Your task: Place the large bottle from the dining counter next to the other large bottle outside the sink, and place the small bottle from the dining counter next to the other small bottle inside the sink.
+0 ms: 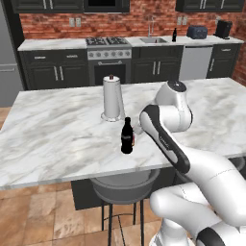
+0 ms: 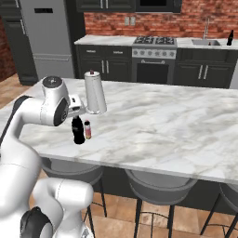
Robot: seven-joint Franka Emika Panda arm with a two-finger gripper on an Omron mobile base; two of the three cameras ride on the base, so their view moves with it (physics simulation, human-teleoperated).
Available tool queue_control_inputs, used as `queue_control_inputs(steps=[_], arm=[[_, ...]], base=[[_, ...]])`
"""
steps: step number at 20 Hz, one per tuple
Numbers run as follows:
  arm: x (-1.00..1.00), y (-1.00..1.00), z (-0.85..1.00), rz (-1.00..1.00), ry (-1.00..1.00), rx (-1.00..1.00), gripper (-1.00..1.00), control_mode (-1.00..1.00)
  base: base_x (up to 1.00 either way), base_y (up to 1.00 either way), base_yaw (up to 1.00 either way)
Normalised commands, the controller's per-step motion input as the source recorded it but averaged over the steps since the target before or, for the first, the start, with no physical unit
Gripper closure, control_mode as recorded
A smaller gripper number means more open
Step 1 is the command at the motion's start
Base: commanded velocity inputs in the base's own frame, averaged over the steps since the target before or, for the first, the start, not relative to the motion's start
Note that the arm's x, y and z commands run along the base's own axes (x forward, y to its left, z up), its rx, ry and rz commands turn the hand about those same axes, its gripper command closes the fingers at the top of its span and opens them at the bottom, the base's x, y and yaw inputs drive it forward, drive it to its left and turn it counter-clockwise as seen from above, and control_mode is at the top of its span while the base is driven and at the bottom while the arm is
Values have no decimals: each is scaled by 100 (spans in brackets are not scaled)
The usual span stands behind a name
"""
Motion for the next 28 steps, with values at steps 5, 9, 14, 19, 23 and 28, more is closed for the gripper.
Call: queue_control_inputs(steps=[5, 9, 14, 19, 23, 28], arm=[[0, 0, -6, 0, -9, 2, -100, -100], [0, 0, -4, 1, -9, 3, -100, -100], [8, 0, -1, 0, -4, 2, -100, -100], [21, 0, 0, 0, 0, 1, -100, -100], [22, 0, -1, 0, 0, 0, -100, -100], [22, 0, -1, 0, 0, 0, -100, -100]], base=[[0, 0, 0], [0, 0, 0], [0, 0, 0], [0, 0, 0], [0, 0, 0], [0, 0, 0]])
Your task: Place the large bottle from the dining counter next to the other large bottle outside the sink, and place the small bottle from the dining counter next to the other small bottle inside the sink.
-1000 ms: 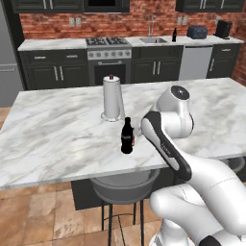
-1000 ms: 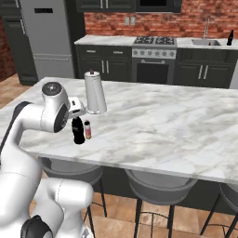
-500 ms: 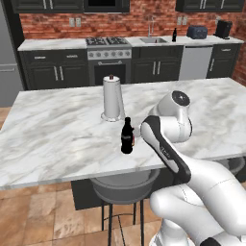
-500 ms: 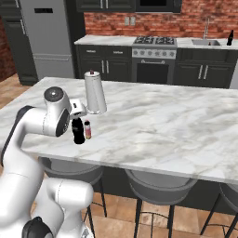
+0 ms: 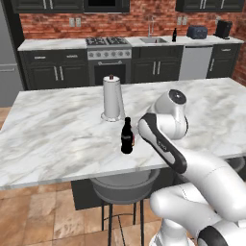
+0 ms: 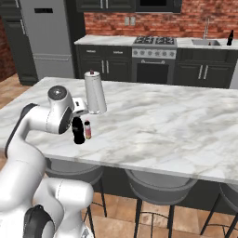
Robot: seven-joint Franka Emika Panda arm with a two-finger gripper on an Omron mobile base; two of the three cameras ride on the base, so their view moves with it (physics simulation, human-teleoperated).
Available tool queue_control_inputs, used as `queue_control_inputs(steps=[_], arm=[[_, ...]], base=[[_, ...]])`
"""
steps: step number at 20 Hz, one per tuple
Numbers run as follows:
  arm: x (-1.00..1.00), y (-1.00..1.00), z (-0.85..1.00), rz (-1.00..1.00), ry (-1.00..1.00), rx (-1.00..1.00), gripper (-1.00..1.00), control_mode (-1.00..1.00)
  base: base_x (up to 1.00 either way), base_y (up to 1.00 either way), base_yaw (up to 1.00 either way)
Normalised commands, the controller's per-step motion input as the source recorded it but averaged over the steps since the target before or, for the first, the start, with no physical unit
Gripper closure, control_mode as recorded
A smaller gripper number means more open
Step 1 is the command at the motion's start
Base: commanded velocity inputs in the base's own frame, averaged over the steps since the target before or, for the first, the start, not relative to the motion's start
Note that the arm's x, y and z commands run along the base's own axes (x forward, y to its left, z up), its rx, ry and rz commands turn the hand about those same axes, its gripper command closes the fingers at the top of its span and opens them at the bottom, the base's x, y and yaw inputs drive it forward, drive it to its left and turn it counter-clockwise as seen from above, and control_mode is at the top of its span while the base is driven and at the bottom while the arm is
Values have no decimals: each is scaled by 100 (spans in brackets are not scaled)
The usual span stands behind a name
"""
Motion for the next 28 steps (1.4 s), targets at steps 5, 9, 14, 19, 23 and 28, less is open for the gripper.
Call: queue_control_inputs(steps=[5, 9, 14, 19, 23, 28], arm=[[17, 3, -9, 0, 1, 0, -100, -100], [11, 6, -15, 0, 1, 0, -100, -100], [4, 10, -18, 0, 1, 0, -100, -100], [3, 9, -16, 0, 0, 0, -100, -100], [9, 4, -12, 1, 0, 0, -100, -100], [18, 0, -6, 2, 0, 0, -100, -100]], base=[[0, 0, 0], [0, 0, 0], [0, 0, 0], [0, 0, 0], [0, 0, 0], [0, 0, 0]])
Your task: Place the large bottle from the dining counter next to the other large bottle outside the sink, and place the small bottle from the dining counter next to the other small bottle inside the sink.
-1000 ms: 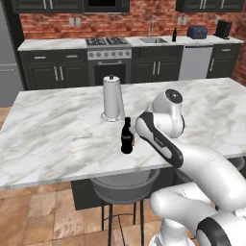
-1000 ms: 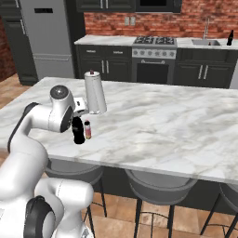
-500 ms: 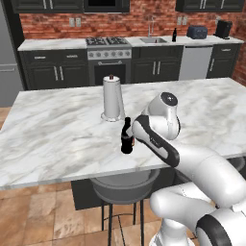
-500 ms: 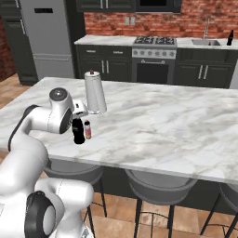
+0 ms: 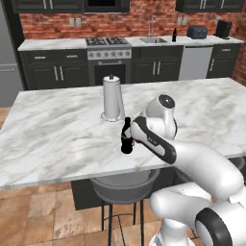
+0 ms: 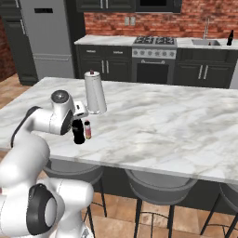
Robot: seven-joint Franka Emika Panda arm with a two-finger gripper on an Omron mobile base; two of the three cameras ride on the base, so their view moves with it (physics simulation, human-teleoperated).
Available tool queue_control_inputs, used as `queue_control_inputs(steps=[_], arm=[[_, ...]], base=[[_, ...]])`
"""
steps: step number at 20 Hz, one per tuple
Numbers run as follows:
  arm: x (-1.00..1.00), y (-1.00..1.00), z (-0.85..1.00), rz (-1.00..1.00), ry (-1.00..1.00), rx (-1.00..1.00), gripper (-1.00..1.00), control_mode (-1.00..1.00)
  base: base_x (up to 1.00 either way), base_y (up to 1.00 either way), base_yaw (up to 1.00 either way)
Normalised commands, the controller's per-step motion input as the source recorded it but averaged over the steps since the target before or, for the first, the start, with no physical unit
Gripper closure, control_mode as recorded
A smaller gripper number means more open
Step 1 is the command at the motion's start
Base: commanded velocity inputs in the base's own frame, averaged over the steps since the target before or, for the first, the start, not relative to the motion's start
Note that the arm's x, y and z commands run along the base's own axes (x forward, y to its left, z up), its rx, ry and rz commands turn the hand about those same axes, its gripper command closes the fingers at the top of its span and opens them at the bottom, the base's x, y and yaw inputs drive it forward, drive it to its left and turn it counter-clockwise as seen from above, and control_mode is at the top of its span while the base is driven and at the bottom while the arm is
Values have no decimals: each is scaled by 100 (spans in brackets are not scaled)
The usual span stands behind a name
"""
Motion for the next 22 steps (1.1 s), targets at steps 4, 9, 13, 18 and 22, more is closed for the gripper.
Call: queue_control_inputs(steps=[4, 9, 13, 18, 22], arm=[[22, 0, -4, 3, 0, 0, -100, -100], [19, 0, -4, 2, 0, 0, -100, -100], [12, 2, -8, 1, 0, 0, -100, -100], [10, 1, -9, 1, 0, 0, -100, -100], [10, 1, -10, 1, 0, 0, -100, -100]], base=[[0, 0, 0], [0, 0, 0], [0, 0, 0], [0, 0, 0], [0, 0, 0]])
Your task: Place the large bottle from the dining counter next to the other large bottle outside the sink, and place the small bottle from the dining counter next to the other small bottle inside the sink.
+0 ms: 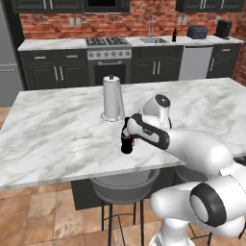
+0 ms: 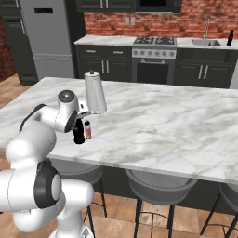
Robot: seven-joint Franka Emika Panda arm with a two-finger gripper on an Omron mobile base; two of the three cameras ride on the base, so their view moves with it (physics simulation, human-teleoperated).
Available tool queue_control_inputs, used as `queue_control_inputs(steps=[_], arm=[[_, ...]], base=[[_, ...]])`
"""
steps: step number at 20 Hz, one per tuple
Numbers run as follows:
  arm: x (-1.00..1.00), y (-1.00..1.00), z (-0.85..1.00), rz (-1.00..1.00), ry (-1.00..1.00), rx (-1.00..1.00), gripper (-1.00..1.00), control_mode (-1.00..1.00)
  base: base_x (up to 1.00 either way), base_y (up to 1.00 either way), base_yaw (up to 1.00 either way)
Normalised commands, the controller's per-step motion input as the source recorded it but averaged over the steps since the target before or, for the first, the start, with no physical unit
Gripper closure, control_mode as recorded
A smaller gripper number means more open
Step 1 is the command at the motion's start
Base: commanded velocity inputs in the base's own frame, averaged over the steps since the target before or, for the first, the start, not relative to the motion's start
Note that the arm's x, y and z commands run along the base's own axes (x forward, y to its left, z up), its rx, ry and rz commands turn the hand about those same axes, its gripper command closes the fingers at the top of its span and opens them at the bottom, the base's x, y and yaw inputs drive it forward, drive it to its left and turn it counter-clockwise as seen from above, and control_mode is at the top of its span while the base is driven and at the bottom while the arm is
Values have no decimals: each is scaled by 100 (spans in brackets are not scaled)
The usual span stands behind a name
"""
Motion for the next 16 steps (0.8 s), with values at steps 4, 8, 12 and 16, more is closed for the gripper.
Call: queue_control_inputs(steps=[4, 8, 12, 16], arm=[[13, 0, -8, 1, 0, 0, -100, -100], [15, 3, -10, 1, 0, 0, -100, -100], [17, 4, -10, 0, 0, 0, -100, -100], [18, 6, -10, 0, 0, 0, -100, -100]], base=[[0, 0, 0], [0, 0, 0], [0, 0, 0], [0, 0, 0]])
